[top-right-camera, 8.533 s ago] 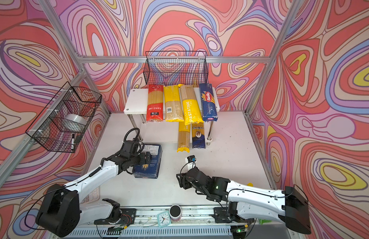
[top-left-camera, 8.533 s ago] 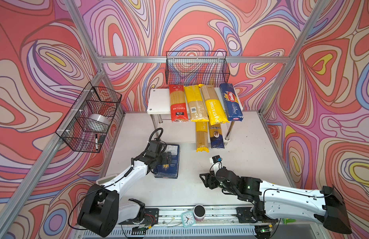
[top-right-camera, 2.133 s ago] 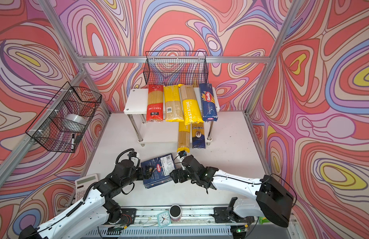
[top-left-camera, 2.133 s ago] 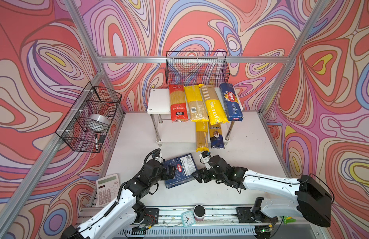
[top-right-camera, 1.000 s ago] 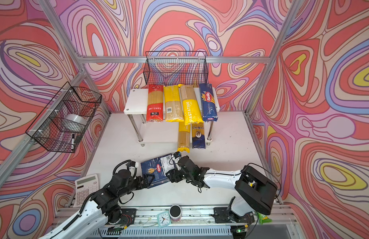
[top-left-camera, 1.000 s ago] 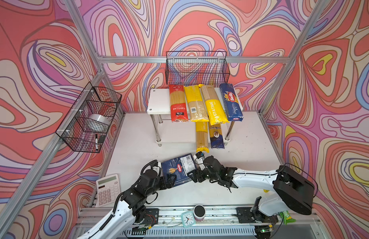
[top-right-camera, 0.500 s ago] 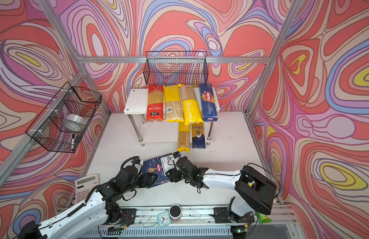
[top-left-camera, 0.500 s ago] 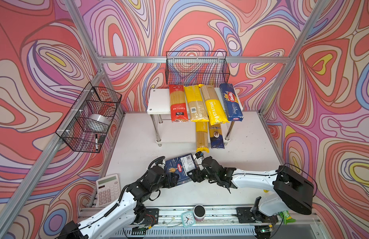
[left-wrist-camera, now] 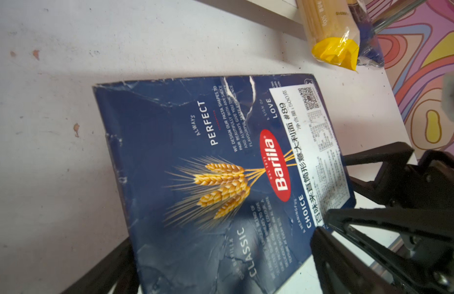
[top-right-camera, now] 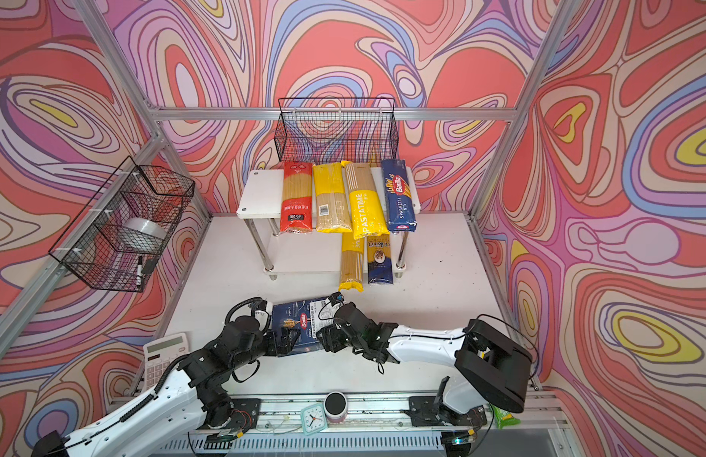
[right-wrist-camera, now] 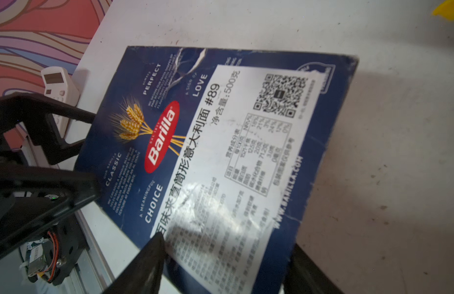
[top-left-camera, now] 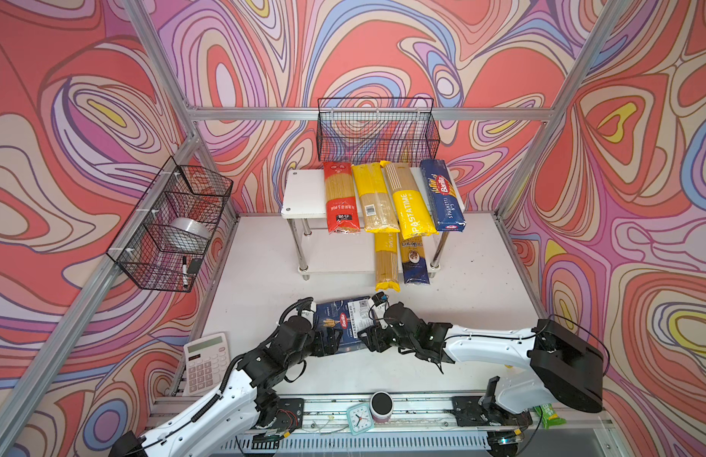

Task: Arrange pasta packages on shelves
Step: Pick up the pasta box from the center of the table.

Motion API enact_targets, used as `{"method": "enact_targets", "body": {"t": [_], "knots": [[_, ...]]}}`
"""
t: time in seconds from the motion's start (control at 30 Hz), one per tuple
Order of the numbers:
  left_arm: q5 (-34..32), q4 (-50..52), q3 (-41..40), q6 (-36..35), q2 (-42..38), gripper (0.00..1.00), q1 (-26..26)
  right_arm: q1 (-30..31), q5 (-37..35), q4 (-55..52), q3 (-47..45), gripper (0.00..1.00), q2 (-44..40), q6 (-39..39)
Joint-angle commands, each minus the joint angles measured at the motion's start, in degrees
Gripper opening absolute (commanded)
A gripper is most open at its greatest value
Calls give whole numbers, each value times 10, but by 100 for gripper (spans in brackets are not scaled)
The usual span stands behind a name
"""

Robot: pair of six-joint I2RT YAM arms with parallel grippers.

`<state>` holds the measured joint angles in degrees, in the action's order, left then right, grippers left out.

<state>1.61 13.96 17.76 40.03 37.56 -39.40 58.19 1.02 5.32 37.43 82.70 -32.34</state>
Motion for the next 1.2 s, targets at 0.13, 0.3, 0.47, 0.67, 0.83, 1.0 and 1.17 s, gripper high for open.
{"method": "enact_targets", "body": {"t": [0.13,0.3,0.47,0.67,0.83,1.0,1.17], "knots": [[38,-46,35,-12,-24,100,-11,17,15,48,12,69,-40,1],[43,-52,43,-18,-20,100,-11,21,10,41,27,67,-44,9],[52,-59,57,-24,-9,100,-11,26,9,37,48,66,-35,20],[67,-66,68,-22,-8,100,-13,34,2,30,74,65,-36,33],[65,-66,78,-31,-14,100,-16,34,-7,21,91,65,-42,47],[66,-58,93,-46,-8,100,-16,35,-10,22,103,64,-42,55],[70,-68,106,-55,4,100,-16,35,-10,22,108,64,-42,56]]}}
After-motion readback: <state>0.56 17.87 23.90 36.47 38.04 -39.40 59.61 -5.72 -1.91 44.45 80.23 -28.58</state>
